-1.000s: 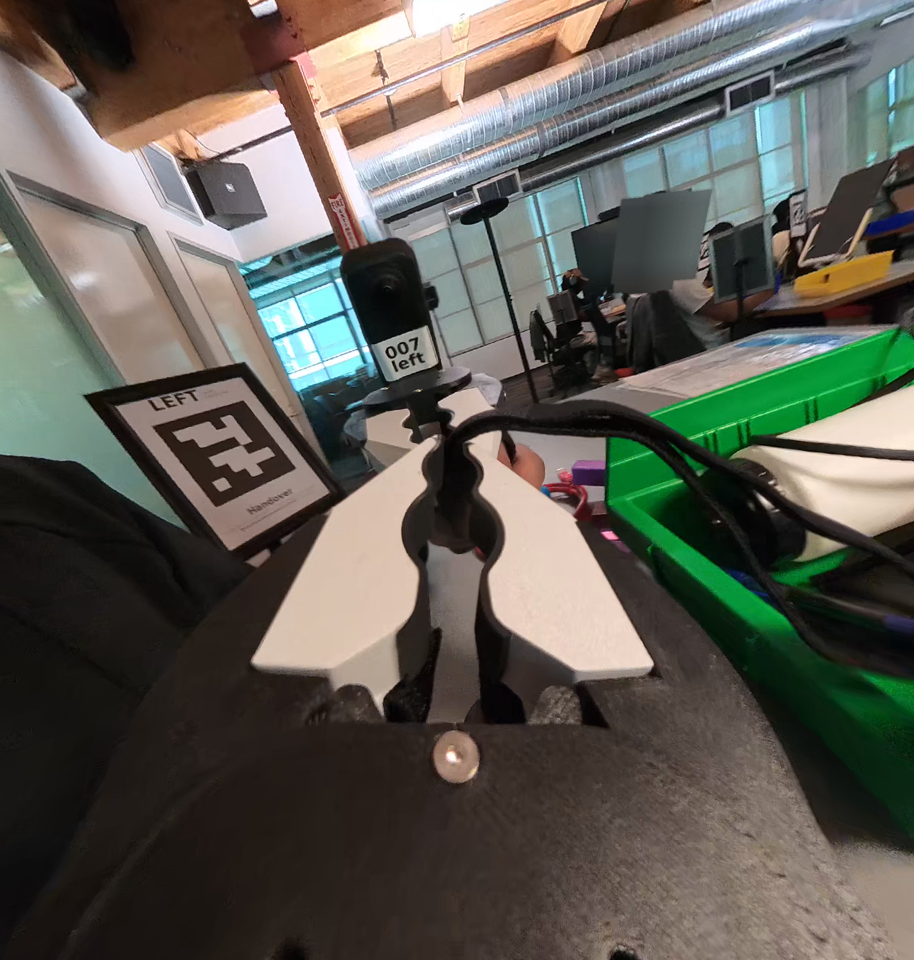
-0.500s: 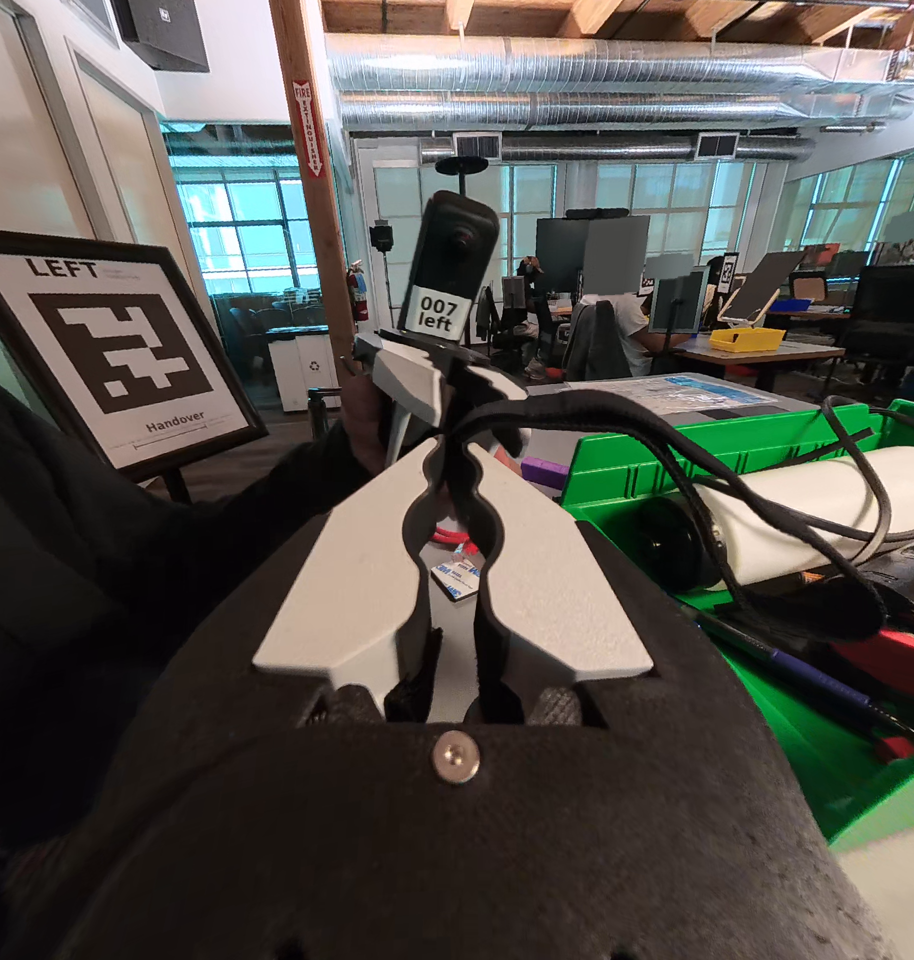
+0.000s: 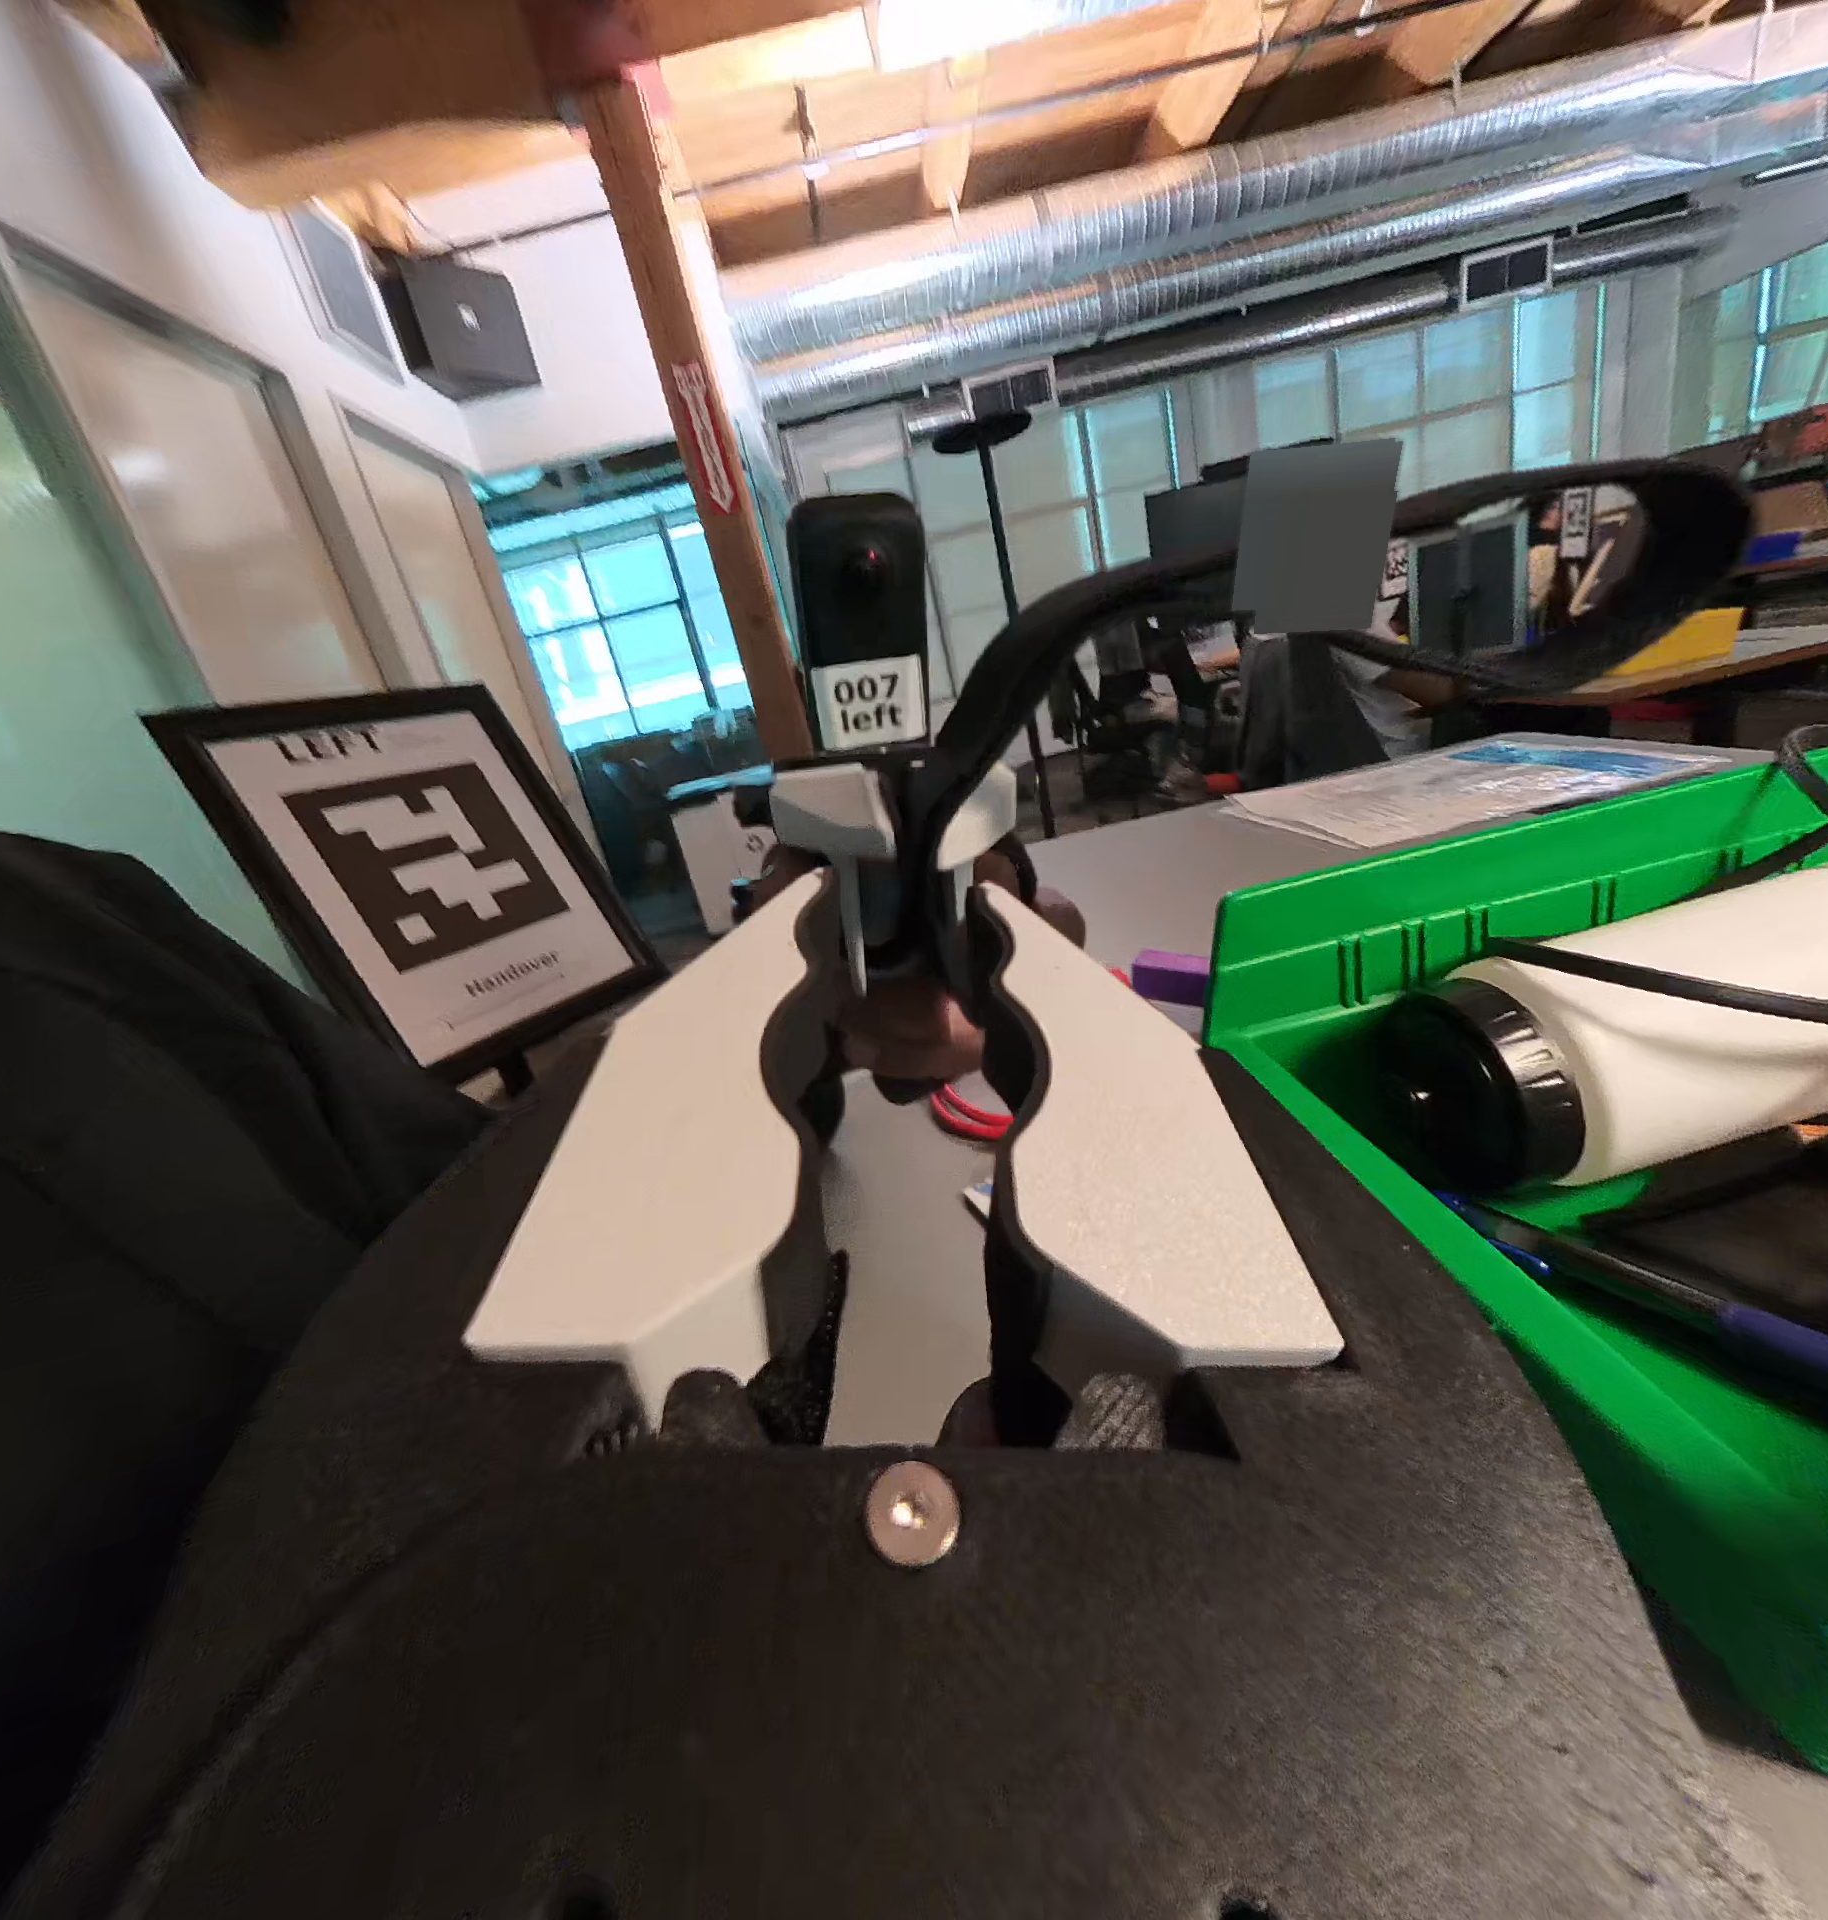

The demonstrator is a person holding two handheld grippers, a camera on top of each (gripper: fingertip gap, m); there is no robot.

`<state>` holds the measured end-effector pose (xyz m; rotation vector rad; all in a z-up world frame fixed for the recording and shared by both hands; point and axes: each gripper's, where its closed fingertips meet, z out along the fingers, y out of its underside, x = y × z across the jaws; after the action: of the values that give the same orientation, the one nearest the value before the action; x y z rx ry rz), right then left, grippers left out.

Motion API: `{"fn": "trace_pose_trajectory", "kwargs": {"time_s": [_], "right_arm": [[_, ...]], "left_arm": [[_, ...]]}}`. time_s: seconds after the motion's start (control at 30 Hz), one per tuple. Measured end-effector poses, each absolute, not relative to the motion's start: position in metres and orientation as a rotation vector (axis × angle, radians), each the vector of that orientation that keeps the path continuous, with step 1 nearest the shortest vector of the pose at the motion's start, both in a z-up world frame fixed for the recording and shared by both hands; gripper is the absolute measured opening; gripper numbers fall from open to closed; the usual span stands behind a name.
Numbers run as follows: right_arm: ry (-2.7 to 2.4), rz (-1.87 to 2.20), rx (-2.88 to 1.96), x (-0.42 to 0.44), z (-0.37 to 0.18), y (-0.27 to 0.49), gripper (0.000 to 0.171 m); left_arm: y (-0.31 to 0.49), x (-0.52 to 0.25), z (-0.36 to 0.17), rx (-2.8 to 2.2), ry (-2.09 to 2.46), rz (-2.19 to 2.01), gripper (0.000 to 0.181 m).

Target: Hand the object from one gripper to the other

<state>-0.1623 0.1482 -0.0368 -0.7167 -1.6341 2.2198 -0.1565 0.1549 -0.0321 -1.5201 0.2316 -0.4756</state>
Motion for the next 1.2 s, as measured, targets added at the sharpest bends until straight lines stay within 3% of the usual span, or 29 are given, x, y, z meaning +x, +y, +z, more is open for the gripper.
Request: {"fn": "trace_pose_trajectory", "kwargs": {"time_s": [0.2,0.33,0.53,0.63,0.73,0.8,1.0,1.13,1.2], "right_arm": [[-1.604,2.277,-0.749,-0.163,-0.034,0.151,0.024],[-1.603,2.222,-0.747,-0.166,-0.036,0.153,0.007],[-1.580,2.162,-0.736,-0.168,-0.036,0.157,0.005],[-1.639,2.118,-0.709,-0.167,-0.041,0.149,0.005],[-1.700,2.049,-0.686,-0.167,-0.049,0.142,0.005],[-1.709,2.031,-0.688,-0.168,-0.051,0.141,0.006],[-1.629,2.120,-0.726,-0.168,-0.041,0.150,0.026],[-1.585,2.215,-0.732,-0.165,-0.033,0.152,0.026],[-1.565,2.233,-0.723,-0.163,-0.030,0.154,0.014]], "left_arm": [[0.158,-0.146,-0.045,-1.587,0.309,-0.437,0.004],[0.161,-0.147,-0.052,-1.622,0.308,-0.401,0.005],[0.159,-0.160,-0.046,-1.606,0.227,-0.390,0.031],[0.156,-0.158,-0.040,-1.570,0.227,-0.427,0.033],[0.158,-0.155,-0.040,-1.571,0.233,-0.440,0.029],[0.159,-0.154,-0.041,-1.566,0.241,-0.427,0.008],[0.157,-0.158,-0.038,-1.551,0.229,-0.433,0.006],[0.157,-0.150,-0.044,-1.582,0.279,-0.430,0.006],[0.159,-0.146,-0.050,-1.611,0.304,-0.419,0.006]]}}
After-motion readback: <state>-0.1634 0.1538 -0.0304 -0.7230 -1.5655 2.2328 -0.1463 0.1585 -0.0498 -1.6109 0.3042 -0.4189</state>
